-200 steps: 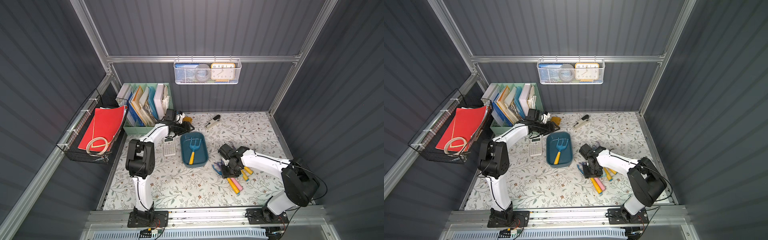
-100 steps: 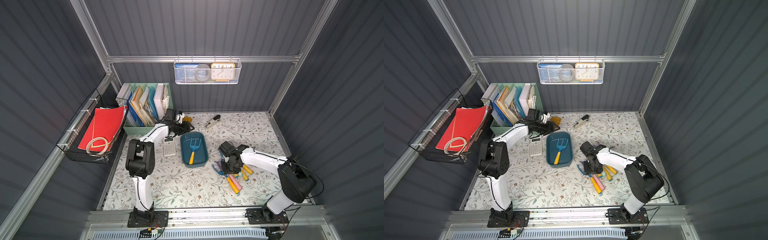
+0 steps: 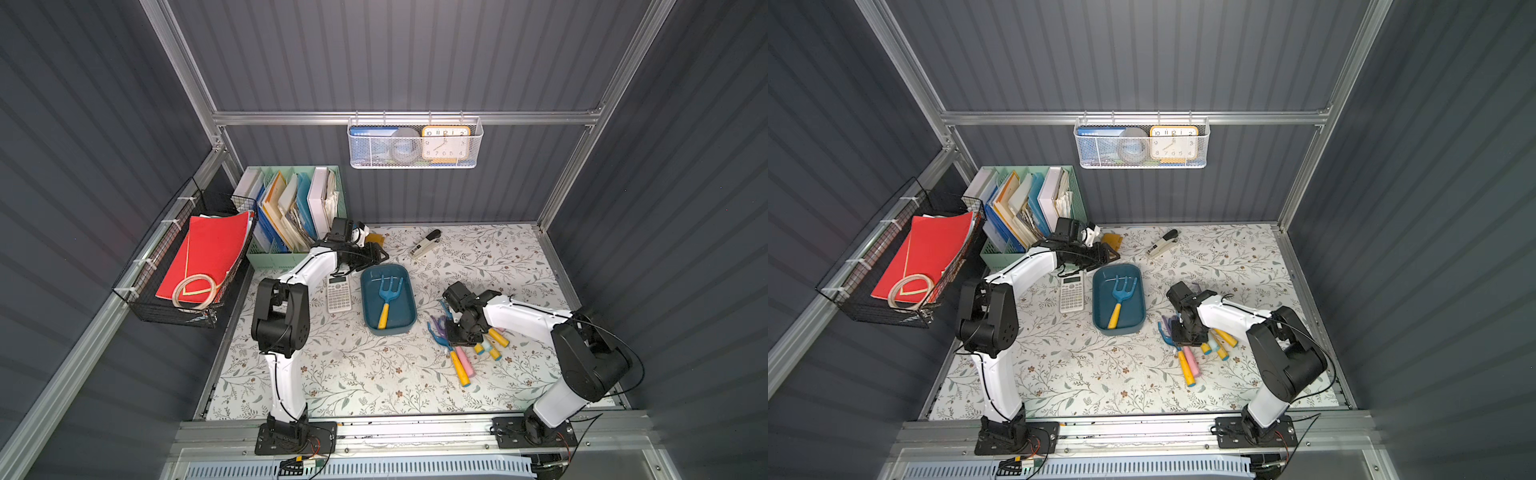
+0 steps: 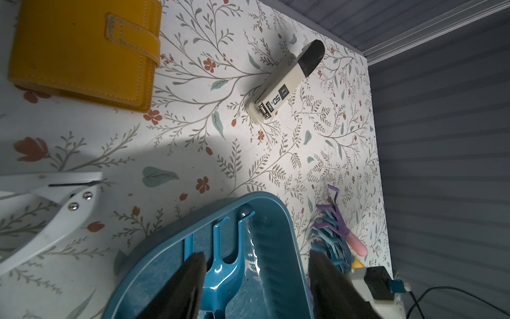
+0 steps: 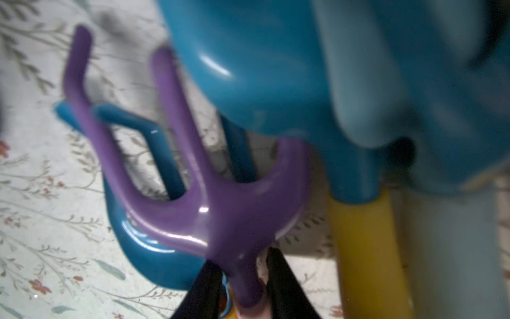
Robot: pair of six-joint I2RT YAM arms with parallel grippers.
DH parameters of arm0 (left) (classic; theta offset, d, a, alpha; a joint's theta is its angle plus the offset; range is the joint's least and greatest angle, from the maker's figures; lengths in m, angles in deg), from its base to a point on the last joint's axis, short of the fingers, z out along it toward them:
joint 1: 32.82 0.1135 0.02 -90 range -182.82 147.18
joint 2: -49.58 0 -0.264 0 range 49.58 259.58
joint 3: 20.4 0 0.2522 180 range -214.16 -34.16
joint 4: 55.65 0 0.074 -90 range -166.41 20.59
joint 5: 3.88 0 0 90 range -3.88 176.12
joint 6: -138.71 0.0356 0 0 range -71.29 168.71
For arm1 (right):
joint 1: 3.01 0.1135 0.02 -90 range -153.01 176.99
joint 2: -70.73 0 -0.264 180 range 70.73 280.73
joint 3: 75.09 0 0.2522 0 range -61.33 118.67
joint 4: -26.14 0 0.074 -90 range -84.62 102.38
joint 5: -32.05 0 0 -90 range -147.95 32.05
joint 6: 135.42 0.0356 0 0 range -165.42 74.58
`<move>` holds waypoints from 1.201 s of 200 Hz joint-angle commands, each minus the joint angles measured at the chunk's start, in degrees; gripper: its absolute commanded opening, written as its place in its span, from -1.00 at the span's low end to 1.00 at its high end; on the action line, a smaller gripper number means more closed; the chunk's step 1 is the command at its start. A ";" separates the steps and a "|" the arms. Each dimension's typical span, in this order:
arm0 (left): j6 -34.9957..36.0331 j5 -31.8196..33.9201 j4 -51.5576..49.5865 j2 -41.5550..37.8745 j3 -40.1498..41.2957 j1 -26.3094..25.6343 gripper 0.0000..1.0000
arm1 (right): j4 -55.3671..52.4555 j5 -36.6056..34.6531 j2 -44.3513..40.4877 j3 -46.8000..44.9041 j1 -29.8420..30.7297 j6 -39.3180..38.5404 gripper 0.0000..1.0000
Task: Put the rake into the storage box
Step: Pick up the rake at the center of the board.
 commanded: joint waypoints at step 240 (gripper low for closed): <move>10.46 -28.41 -7.24 2.44 -5.00 0.45 0.47 | 6.41 12.51 13.68 37.17 1.18 -2.45 -0.98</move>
